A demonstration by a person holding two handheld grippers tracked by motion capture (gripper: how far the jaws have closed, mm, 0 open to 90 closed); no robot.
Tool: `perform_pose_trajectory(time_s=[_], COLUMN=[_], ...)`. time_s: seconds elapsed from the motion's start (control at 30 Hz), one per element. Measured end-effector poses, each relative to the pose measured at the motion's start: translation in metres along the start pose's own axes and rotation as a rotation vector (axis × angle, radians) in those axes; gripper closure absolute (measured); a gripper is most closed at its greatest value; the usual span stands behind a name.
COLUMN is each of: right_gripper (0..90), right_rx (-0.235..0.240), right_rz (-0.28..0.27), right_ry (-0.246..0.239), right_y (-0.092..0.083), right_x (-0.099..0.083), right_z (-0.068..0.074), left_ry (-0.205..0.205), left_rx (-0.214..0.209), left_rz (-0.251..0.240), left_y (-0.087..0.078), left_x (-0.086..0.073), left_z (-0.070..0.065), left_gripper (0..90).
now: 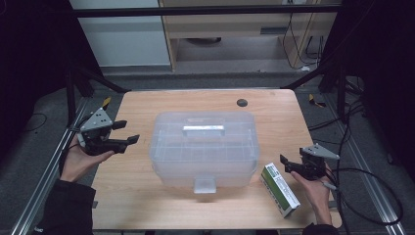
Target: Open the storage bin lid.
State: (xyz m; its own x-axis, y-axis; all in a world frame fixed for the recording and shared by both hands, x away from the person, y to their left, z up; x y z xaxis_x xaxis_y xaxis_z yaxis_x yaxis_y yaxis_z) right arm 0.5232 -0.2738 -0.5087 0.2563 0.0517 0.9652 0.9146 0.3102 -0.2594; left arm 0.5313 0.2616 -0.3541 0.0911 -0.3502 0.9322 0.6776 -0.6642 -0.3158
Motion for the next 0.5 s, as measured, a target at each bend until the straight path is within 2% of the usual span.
perform_pose_trajectory(time_s=[0.07,0.3,0.5], right_gripper=[17.2,17.3,17.4], right_rx=[-0.001,-0.003,0.001], right_rz=[0.004,0.005,0.01], right_ry=[-0.002,-0.007,-0.011], right_y=[0.0,0.0,0.001], right_x=[-0.001,-0.001,-0.002], right_z=[0.0,-0.001,-0.001], left_ry=[0.007,0.049,0.102], left_rx=[-0.005,-0.029,-0.077], left_rz=[0.026,0.06,0.079], left_y=[0.001,0.008,0.016], left_x=[0.005,0.014,0.027], left_z=[-0.003,-0.007,-0.015], left_gripper=[31.2,31.2,31.2])
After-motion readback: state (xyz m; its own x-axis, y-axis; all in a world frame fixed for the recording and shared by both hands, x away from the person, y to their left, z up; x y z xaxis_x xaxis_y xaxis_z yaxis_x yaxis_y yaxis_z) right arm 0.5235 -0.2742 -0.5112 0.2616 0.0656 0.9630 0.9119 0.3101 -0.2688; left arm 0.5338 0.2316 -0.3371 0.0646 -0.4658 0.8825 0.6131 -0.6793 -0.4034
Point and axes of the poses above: each handheld gripper's, and its own axes: y roughly forward along the jaws, x roughly out of its top, z roughly to its left, the point moved 7 cm from there along y, roughly forward along the jaws, and after that the axes turned 15 degrees about -z, right-handed, at the moved point
